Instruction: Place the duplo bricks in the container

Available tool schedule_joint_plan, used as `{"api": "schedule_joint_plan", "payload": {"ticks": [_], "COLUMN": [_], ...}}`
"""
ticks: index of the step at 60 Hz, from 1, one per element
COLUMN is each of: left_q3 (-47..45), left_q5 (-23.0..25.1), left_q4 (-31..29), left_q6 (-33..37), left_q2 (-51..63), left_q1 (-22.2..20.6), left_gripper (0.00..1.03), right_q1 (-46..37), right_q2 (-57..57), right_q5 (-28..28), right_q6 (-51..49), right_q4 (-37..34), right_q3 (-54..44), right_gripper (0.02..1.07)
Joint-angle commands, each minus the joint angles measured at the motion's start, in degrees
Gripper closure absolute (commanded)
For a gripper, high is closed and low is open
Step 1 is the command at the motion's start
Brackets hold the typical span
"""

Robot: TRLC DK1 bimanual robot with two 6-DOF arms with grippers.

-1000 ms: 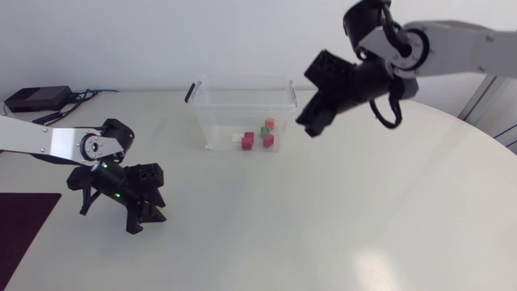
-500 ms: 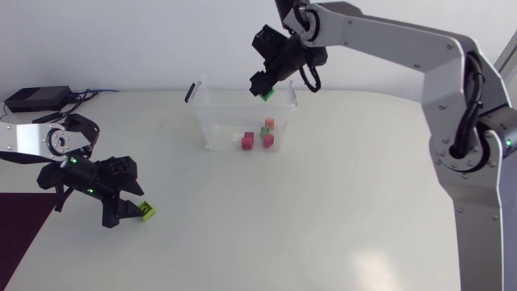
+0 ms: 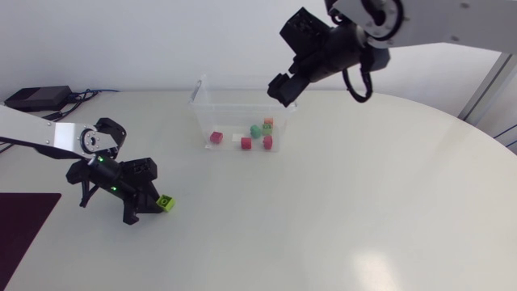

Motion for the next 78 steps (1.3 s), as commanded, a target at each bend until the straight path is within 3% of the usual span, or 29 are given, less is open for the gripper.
{"api": "schedule_joint_plan", "payload": {"ticks": [1,9,16,22,27,47,56,57,66,70,74,78], "left_q3": [1.9,3.9,3.3,2.7,3.6,11.4,12.7,12.7,11.8,12.1,12.1,12.4], "left_q5": [0.8,1.9,0.9,0.4,0.3,-4.8,-6.3,-6.5,-6.5,-6.0,-4.7,-4.6], "left_q4": [-2.4,-4.1,-2.0,-0.5,-0.5,-4.1,-6.7,-7.3,-8.3,-8.9,-8.9,-9.2], "left_q6": [-1.8,-3.0,-3.1,-2.0,-0.5,2.5,0.2,0.0,-0.5,-0.6,-1.3,-2.6], "left_q2": [0.6,-1.2,-1.9,-2.6,-2.3,4.7,6.0,6.1,6.3,6.6,6.6,6.8], "left_q1": [-2.1,-4.3,-6.9,-9.2,-10.7,-15.8,-15.2,-14.7,-12.6,-12.3,-12.7,-14.2], "left_gripper": [0.84,0.84,0.82,0.48,0.3,0.29,0.33,0.39,0.56,0.77,0.9,0.9], "right_q1": [0.5,-0.3,-0.8,-1.4,-2.2,-5.4,-6.6,-6.7,-6.9,-6.9,-6.9,-6.9], "right_q2": [-6.4,-16.1,-21.7,-25.8,-28.5,-36.0,-37.9,-38.1,-39.5,-40.3,-41.2,-42.5], "right_q5": [0.7,0.7,0.6,-0.2,-1.3,-3.5,-3.5,-3.5,-4.0,-4.1,-4.1,-4.0], "right_q6": [-0.9,-1.9,-3.3,-4.5,-4.8,-5.3,-5.1,-5.1,-5.1,-5.1,-5.0,-5.1], "right_q4": [1.1,2.3,1.8,-0.1,-1.6,-4.4,-3.9,-3.8,-3.7,-3.7,-3.8,-4.1], "right_q3": [-8.3,-17.8,-23.6,-26.6,-28.0,-34.0,-36.4,-36.7,-37.5,-37.9,-38.5,-39.2], "right_gripper": [0.07,0.07,0.07,0.07,0.07,0.07,0.07,0.07,0.07,0.07,0.07,0.07]}}
